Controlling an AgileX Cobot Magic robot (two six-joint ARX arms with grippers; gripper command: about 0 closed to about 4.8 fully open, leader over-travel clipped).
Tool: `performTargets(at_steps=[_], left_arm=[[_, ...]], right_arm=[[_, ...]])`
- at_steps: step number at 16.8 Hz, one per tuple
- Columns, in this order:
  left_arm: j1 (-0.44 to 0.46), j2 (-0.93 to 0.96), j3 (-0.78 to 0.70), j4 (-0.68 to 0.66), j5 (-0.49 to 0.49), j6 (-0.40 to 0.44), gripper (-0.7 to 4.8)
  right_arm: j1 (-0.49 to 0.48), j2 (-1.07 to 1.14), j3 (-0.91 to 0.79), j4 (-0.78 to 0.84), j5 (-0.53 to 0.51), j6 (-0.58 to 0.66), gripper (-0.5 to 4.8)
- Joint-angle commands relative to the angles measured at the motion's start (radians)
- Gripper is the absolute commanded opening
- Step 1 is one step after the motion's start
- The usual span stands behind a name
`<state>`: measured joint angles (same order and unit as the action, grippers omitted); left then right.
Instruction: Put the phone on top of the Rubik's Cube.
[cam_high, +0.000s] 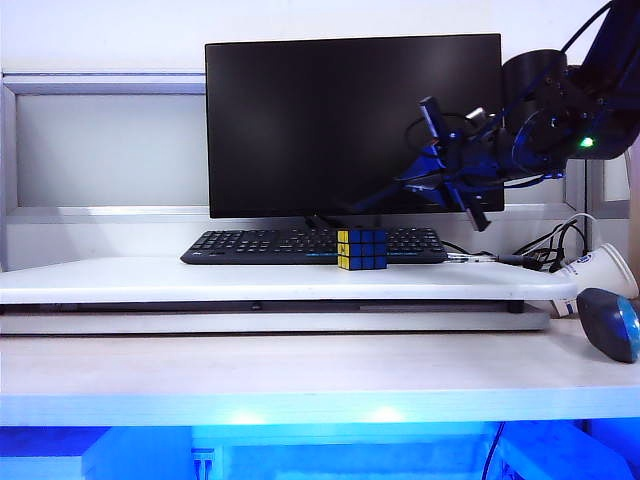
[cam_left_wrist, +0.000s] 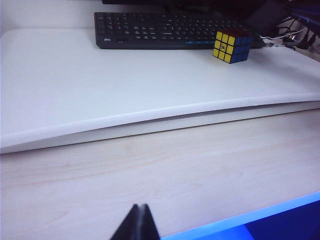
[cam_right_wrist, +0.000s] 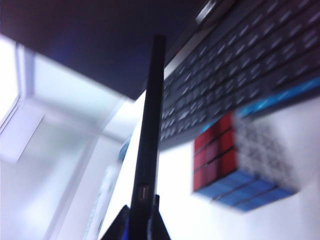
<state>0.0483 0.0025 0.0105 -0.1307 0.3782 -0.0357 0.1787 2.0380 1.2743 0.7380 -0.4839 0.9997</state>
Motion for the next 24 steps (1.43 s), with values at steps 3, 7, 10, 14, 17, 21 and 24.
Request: performTargets(at_steps=[3, 7, 10, 14, 17, 21, 24], left_arm=[[0.002, 0.0, 0.0, 0.012, 0.001, 0.002, -0.03], [0.002, 0.0, 0.0, 0.012, 0.001, 0.002, -0.03], [0.002, 0.0, 0.0, 0.011, 0.001, 0.002, -0.03], [0.002, 0.0, 0.0, 0.011, 0.001, 0.002, -0.03], [0.002, 0.0, 0.0, 0.011, 0.001, 0.001, -0.03], [0.002, 0.0, 0.0, 0.011, 0.001, 0.002, -0.03], [0.002, 0.0, 0.0, 0.011, 0.001, 0.002, -0.03]], right_arm=[[-0.007, -0.016, -0.034, 0.045, -0.022, -0.009, -0.06], [-0.02, -0.016, -0.09, 0.063, -0.003, -0.01, -0.06], [-0.026, -0.016, -0.09, 0.102, 0.009, -0.01, -0.06], [-0.038, -0.016, -0.089, 0.105, 0.021, -0.009, -0.06], [-0.042, -0.016, -0.089, 0.106, 0.021, -0.008, -0.06], [-0.042, -0.016, -0.086, 0.157, 0.045, 0.024, -0.06], [-0.041, -0.015, -0.086, 0.157, 0.061, 0.03, -0.06]])
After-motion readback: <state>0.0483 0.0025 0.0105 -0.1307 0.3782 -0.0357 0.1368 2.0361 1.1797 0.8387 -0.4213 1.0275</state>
